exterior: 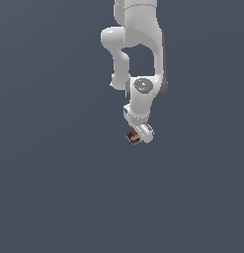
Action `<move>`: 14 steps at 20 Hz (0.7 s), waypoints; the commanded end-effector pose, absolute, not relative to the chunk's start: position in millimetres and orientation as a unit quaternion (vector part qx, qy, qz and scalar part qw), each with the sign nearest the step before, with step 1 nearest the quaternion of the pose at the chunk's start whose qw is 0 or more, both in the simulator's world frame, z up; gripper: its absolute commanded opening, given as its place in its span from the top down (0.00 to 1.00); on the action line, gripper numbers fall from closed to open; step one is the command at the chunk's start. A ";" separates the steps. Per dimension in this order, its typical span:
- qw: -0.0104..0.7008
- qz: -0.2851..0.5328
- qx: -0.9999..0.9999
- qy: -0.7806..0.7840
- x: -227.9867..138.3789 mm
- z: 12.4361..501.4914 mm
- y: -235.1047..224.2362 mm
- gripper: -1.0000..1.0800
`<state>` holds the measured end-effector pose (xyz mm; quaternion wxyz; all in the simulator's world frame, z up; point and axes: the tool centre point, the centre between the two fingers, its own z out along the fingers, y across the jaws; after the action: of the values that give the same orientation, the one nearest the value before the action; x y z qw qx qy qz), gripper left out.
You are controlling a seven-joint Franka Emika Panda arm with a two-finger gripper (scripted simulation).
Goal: Pick up the object and move it to a goal position.
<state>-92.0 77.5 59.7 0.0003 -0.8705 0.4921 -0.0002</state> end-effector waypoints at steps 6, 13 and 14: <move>0.000 0.000 -0.870 0.493 -93.3 28.5 77.2 0.04; 0.000 0.000 -0.870 0.494 -92.8 15.7 77.5 0.04; 0.000 0.000 -0.870 0.494 -92.8 15.7 77.5 1.00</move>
<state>-93.0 77.7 16.7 0.0000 -0.8697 0.4935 0.0002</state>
